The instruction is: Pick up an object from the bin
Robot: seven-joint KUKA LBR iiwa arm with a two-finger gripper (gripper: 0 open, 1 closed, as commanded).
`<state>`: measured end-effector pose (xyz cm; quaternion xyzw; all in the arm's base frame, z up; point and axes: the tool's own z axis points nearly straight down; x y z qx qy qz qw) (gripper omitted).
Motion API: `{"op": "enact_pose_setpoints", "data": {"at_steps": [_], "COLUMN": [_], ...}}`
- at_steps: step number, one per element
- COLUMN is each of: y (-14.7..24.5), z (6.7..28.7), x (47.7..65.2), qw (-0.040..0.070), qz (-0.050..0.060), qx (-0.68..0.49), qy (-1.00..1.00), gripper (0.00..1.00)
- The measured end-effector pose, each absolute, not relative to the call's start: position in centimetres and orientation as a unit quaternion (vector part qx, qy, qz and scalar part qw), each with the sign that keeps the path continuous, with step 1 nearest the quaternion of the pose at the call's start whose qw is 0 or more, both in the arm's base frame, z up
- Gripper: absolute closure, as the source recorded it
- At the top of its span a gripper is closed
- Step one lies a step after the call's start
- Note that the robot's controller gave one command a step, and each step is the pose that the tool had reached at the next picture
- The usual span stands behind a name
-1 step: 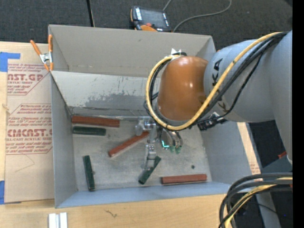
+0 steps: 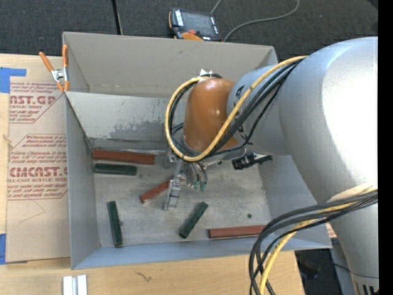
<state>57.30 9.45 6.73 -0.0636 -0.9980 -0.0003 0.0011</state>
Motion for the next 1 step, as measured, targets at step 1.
{"op": "enact_pose_setpoints", "data": {"at_steps": [1], "y": [9.49], "z": [7.15], "x": [57.39], "qw": [0.000], "qz": [-0.001], "qx": [-0.063], "qy": [-0.998], "gripper": [1.00]}}
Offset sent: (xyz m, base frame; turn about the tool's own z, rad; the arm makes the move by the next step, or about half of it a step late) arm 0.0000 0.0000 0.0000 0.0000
